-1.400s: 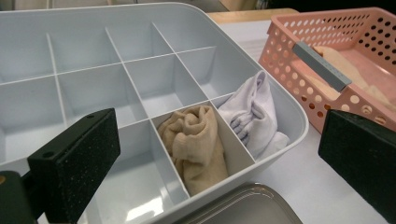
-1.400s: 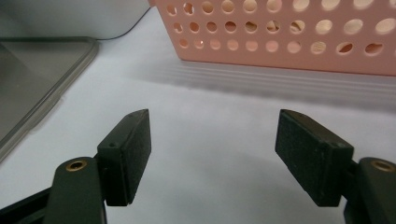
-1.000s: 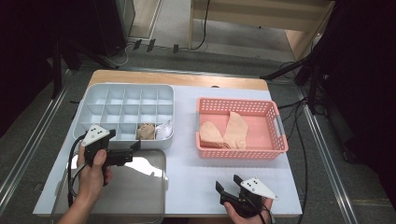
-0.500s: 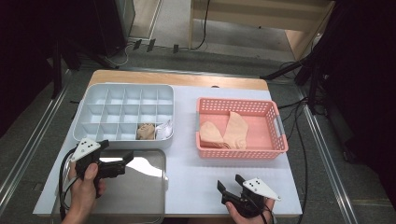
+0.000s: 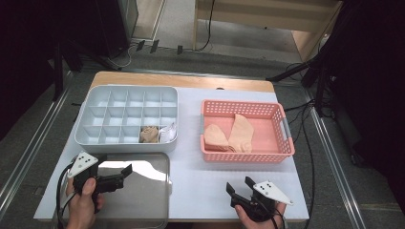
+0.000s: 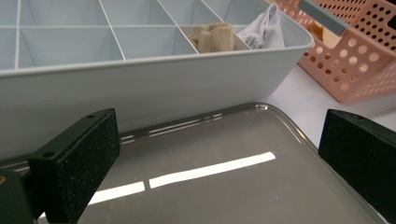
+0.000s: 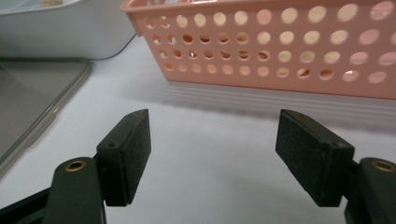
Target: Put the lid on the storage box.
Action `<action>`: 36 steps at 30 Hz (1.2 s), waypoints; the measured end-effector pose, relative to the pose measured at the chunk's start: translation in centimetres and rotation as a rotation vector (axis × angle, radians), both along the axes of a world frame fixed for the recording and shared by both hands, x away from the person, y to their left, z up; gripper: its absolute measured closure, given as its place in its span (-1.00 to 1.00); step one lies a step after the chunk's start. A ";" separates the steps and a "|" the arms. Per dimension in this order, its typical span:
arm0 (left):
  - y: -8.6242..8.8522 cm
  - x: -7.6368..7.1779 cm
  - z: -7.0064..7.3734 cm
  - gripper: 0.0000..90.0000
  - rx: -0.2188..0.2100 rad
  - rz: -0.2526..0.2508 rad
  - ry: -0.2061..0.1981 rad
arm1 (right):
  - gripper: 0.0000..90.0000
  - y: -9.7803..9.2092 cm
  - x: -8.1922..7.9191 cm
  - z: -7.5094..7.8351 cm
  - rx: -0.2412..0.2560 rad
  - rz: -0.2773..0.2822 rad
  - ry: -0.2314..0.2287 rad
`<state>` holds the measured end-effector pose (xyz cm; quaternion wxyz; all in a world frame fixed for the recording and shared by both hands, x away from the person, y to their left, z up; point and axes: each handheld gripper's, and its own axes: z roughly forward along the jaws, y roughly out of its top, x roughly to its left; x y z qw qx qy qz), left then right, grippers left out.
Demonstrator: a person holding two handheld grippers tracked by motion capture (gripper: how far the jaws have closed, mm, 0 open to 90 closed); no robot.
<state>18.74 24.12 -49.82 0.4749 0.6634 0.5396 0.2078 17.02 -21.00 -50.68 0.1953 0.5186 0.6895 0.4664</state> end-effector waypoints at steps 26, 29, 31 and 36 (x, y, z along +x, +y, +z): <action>0.1 -0.6 -1.0 -1.00 -0.006 0.000 0.013 | -0.36 -2.5 1.2 4.4 0.003 -0.058 -0.018; 0.2 -0.6 -1.1 -1.00 -0.005 0.007 0.018 | -0.35 -2.5 1.7 4.8 0.002 -0.057 -0.015; 0.2 -0.6 -1.2 -1.00 -0.007 0.007 0.017 | -0.35 -2.4 2.1 5.0 -0.009 -0.055 -0.014; 0.3 -0.6 -1.2 -1.00 -0.012 0.013 0.021 | -0.35 -2.2 3.1 5.5 -0.017 -0.053 -0.015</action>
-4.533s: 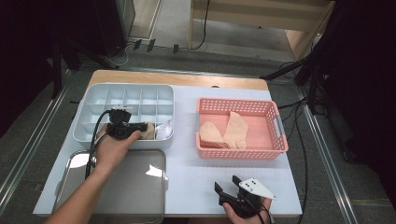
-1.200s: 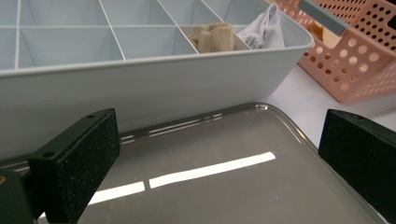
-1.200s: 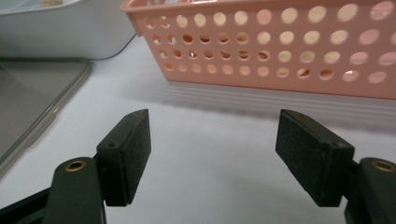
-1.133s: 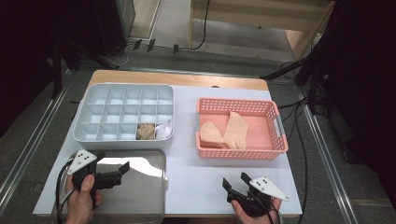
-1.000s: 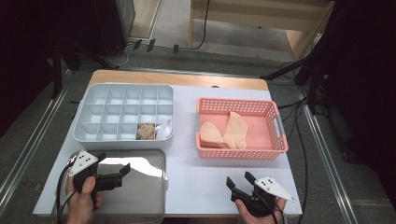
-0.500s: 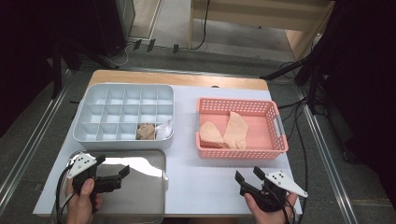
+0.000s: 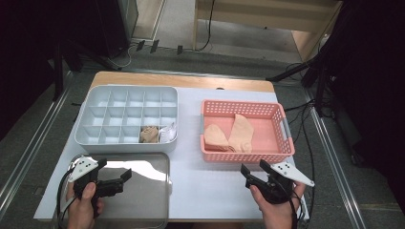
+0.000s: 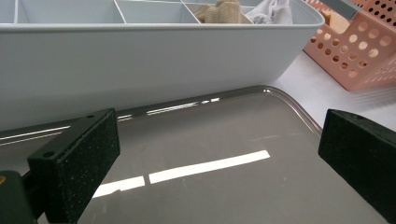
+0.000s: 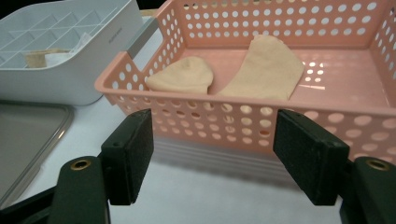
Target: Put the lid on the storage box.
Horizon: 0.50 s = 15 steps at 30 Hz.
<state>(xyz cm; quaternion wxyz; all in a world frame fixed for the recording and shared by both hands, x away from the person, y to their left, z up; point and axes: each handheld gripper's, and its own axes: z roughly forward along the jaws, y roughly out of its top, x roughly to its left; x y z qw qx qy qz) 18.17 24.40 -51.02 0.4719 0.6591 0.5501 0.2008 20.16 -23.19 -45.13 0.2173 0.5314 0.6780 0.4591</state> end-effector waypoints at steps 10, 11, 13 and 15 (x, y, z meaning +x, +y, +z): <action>-0.1 0.0 -0.1 -1.00 0.004 -0.006 0.004 | -0.35 0.3 2.2 0.9 -0.009 -0.001 0.007; -0.1 0.0 -0.1 -1.00 0.005 -0.003 0.005 | -0.35 0.3 2.5 0.9 -0.015 -0.001 0.008; 0.0 0.0 -0.1 -1.00 0.007 -0.002 0.004 | -0.36 0.4 2.9 1.0 -0.018 0.000 0.011; 0.0 0.0 -0.1 -1.00 0.004 0.001 0.005 | -0.36 0.4 3.2 1.0 -0.021 -0.001 0.013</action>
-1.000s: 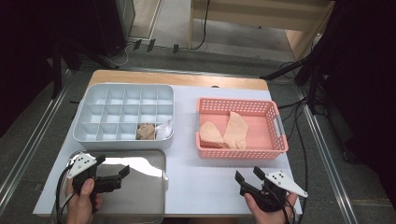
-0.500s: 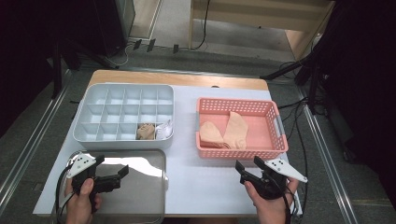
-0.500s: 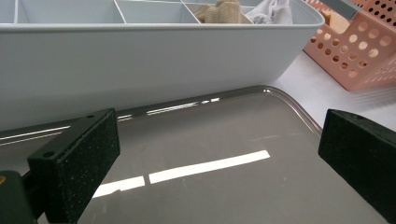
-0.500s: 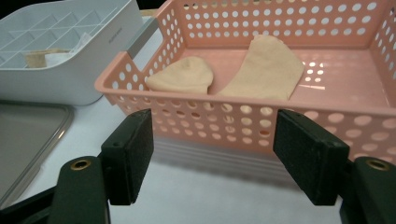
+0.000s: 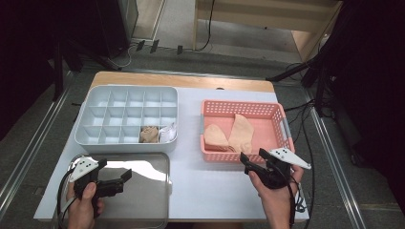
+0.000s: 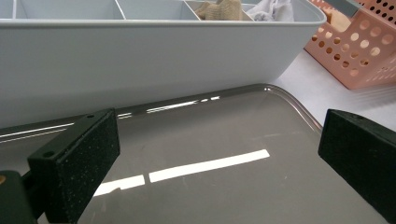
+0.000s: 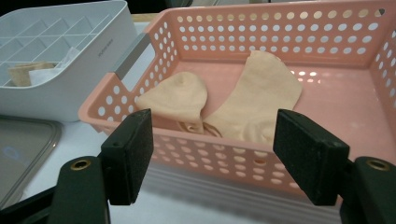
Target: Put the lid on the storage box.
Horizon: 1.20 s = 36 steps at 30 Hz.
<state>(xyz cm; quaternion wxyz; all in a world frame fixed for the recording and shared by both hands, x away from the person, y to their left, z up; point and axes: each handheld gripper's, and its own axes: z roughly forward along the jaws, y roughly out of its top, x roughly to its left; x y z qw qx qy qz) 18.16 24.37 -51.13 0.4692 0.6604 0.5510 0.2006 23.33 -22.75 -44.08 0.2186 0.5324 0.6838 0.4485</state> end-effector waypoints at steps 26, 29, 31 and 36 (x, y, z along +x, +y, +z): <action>0.0 0.0 -0.1 -1.00 -0.001 -0.008 0.005 | -0.27 3.9 6.9 -1.1 -0.025 0.059 0.164; 0.0 0.0 -0.1 -1.00 -0.002 -0.009 0.006 | -0.23 4.4 7.5 -1.3 -0.026 0.059 0.189; 0.0 0.0 -0.1 -1.00 -0.003 -0.009 0.006 | -0.20 4.8 8.0 -1.5 -0.031 0.063 0.211; 0.0 0.0 -0.1 -1.00 -0.003 -0.012 0.007 | -0.09 5.4 9.1 -1.7 -0.028 0.052 0.253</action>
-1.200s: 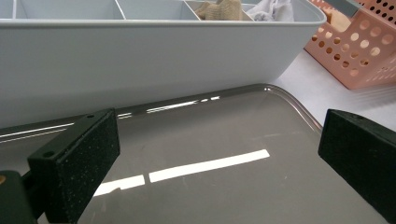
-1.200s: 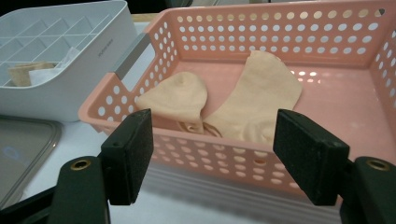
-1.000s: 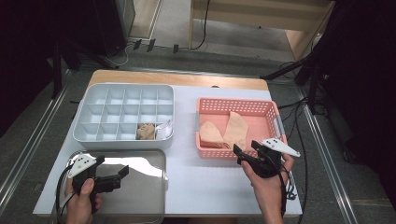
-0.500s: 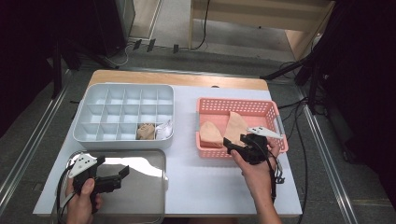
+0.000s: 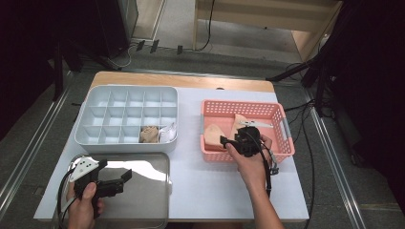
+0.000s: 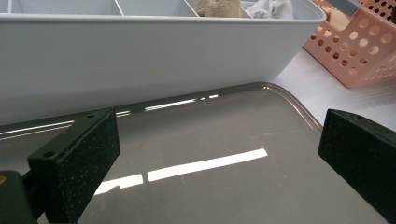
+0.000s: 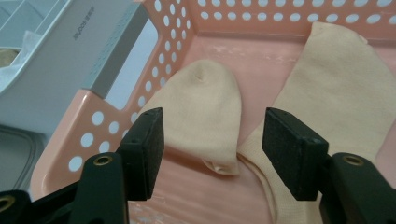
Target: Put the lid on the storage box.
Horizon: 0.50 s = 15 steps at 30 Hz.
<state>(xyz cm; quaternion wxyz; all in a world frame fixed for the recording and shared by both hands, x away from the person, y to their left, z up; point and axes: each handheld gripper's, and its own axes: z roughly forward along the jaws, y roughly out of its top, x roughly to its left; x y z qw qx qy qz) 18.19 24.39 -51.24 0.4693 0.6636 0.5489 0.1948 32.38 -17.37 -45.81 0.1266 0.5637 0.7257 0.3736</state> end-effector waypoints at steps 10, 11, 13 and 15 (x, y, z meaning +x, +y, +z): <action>-0.1 0.0 0.0 -1.00 -0.002 -0.001 -0.002 | 0.00 0.8 2.0 -0.7 -0.048 -0.016 0.113; -0.1 0.0 0.0 -1.00 0.000 -0.001 -0.001 | 0.00 0.9 2.1 -0.8 -0.054 -0.014 0.125; -0.1 0.0 0.0 -1.00 -0.001 0.000 -0.001 | -0.02 1.0 2.3 -0.9 -0.051 -0.010 0.143; -0.1 0.0 0.0 -1.00 -0.002 0.000 -0.001 | -0.03 1.1 2.6 -1.0 -0.031 -0.011 0.159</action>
